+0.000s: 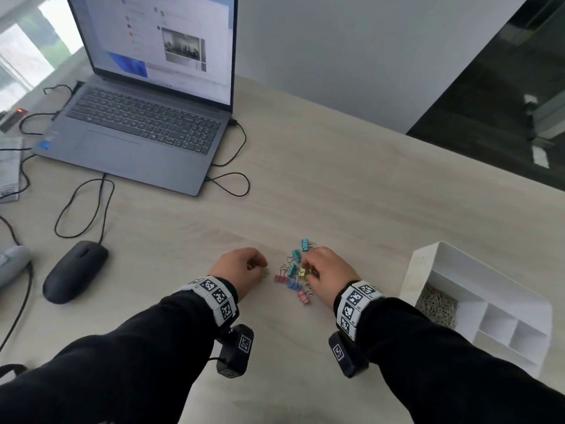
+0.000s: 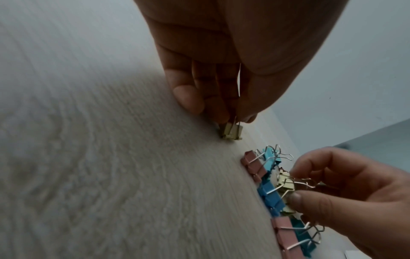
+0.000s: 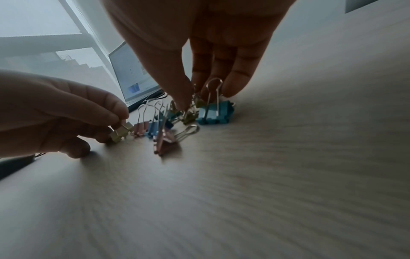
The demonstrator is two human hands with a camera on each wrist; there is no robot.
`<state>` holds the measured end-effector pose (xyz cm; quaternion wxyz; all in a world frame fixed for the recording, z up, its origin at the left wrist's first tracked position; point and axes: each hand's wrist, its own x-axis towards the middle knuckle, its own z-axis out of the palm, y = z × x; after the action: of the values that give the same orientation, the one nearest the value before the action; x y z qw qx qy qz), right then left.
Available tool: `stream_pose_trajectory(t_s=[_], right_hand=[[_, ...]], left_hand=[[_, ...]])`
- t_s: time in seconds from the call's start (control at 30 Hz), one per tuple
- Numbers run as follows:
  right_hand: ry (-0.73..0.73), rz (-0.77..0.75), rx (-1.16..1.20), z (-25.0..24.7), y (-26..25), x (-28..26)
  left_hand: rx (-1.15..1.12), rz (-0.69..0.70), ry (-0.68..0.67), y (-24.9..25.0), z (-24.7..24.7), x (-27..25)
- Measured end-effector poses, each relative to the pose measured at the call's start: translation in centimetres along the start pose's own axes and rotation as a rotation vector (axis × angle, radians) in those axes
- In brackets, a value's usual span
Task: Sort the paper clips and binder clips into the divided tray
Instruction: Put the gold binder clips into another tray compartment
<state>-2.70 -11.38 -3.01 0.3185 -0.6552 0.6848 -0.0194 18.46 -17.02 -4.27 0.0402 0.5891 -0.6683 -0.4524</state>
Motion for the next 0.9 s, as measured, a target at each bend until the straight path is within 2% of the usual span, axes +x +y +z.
stream_pose_trajectory(t_s=[0.23, 0.5, 0.6, 0.77, 0.9], right_hand=[[0.045, 0.102, 0.121, -0.3, 0.9, -1.2], [0.298, 0.298, 0.352, -2.1, 3.5, -3.9], [0.344, 0.360, 0.443, -2.5, 4.6, -5.2], [0.339, 0.439, 0.596, -3.0, 5.9, -7.5], [0.348, 0.435, 0.597, -3.1, 6.9, -9.1]], left_hand=[[-0.018, 0.018, 0.017, 0.8, 0.1, -0.6], [-0.038, 0.099, 0.036, 4.8, 0.9, -0.6], [0.040, 0.152, 0.010, 6.9, 2.1, -0.3], [0.270, 0.221, -0.021, 9.7, 4.3, 1.2], [0.370, 0.142, -0.011, 10.8, 5.5, 2.4]])
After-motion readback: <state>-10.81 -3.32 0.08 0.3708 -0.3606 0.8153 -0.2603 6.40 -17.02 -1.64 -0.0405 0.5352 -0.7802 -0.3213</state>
